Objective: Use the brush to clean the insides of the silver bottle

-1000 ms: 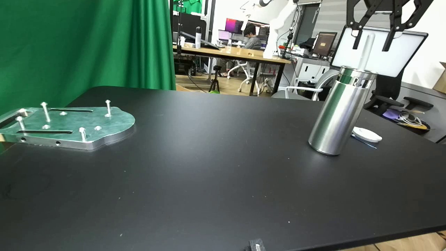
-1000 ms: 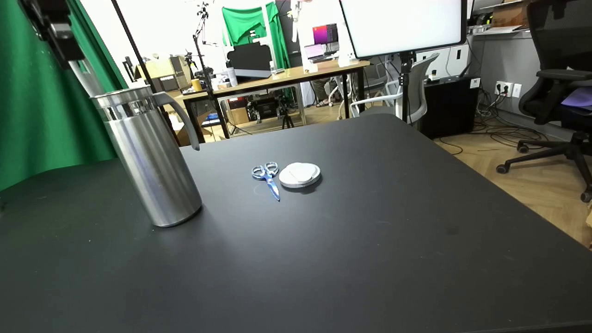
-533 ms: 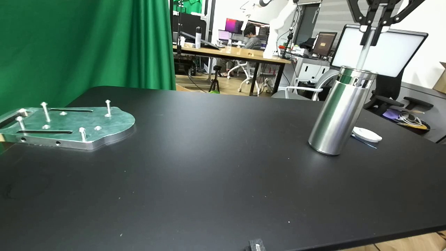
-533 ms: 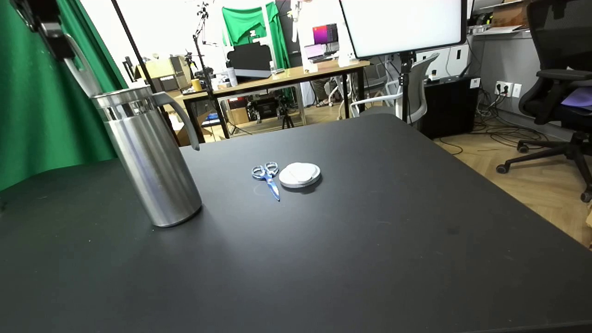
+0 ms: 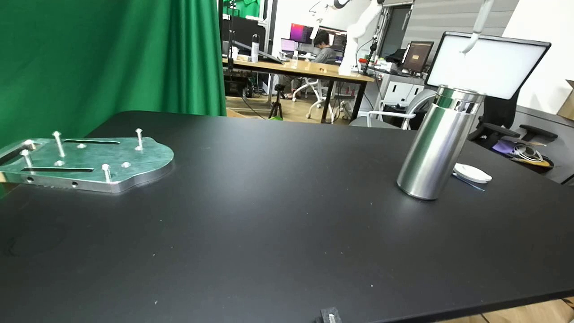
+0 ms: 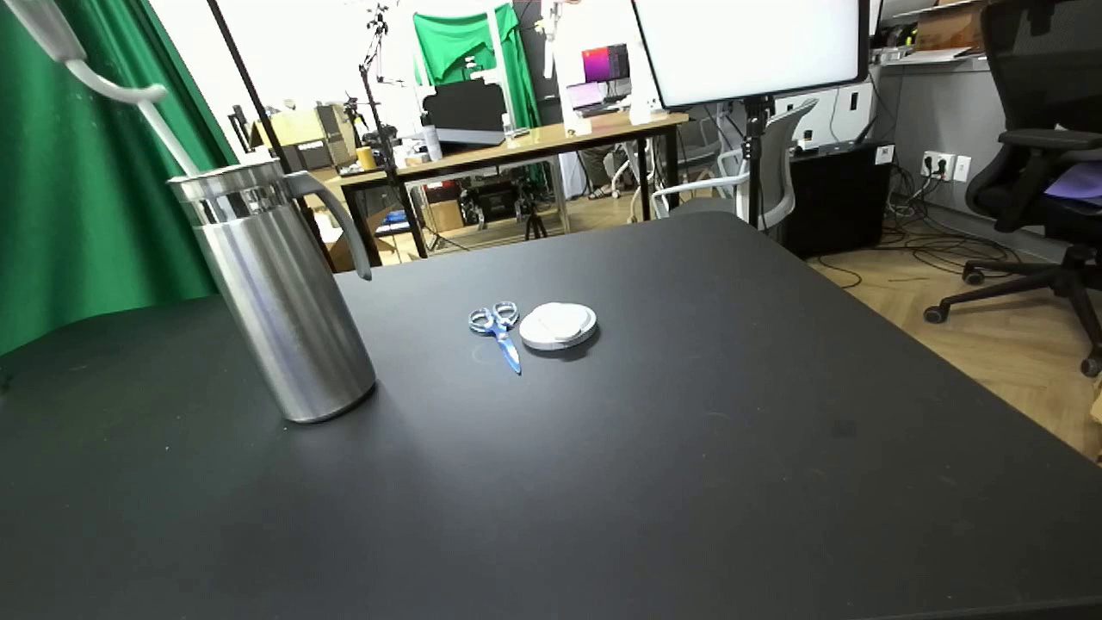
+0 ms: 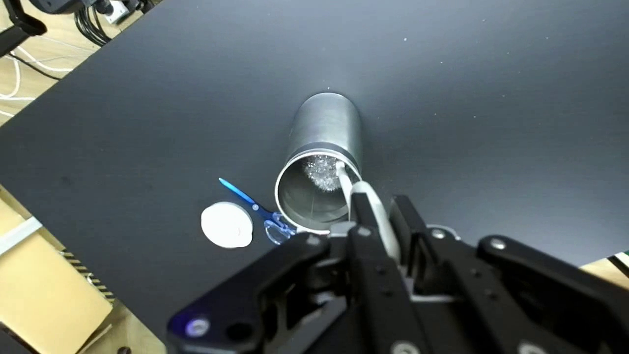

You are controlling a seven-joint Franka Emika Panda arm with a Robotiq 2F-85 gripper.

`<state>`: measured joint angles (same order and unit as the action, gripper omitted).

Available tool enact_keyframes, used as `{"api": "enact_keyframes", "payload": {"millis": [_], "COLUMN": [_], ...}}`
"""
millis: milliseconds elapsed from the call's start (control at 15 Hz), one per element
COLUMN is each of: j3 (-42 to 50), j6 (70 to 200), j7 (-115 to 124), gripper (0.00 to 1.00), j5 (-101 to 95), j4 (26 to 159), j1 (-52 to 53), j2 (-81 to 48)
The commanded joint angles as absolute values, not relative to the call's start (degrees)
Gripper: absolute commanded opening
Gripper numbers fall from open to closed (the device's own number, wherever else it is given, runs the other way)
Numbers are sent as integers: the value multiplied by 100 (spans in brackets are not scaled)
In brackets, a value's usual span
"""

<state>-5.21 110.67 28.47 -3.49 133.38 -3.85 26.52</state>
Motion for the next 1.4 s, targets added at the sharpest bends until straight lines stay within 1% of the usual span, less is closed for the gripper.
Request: {"api": "enact_keyframes", "payload": {"millis": [0, 333, 800, 1333], "j3": [-533, -81, 584, 540], "j6": [10742, 11338, 12041, 12071], "j7": [2675, 2105, 1035, 377], "gripper": [4, 4, 4, 4], "j5": [-338, -110, 494, 1200], "j4": [13128, 13454, 14064, 14239], "j1": [-387, -510, -634, -384], "j2": [3017, 3220, 2775, 2142]}}
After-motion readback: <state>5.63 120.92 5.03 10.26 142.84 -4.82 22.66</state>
